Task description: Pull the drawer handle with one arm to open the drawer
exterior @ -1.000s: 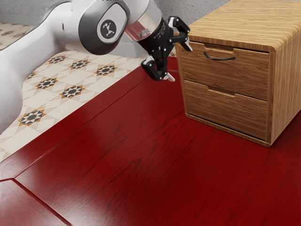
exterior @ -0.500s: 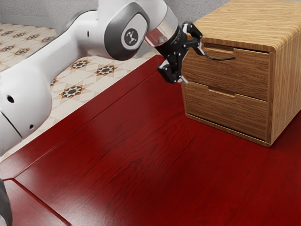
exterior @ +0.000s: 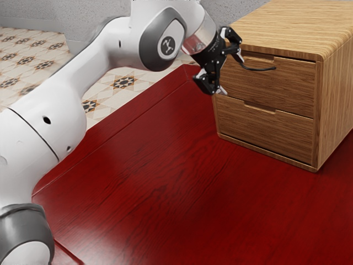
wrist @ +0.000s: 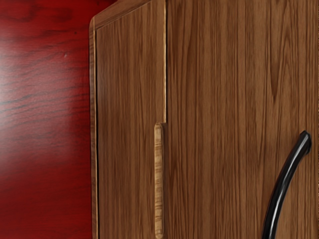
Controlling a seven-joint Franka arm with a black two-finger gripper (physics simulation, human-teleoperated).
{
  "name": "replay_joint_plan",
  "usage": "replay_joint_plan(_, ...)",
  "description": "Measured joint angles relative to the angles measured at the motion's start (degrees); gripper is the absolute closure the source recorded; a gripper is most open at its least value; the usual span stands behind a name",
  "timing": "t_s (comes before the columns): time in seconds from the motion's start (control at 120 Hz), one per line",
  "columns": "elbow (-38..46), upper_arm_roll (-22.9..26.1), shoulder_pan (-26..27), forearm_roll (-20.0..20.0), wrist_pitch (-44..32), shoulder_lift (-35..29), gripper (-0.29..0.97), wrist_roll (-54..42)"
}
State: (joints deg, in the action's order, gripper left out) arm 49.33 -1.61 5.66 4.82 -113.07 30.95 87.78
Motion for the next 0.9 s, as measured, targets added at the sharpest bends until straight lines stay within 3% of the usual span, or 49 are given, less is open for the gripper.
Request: replay_joint_plan(0.9,-11.26,1.49,-0.68,-0.38,0.89,9.29,0.0,-0.1)
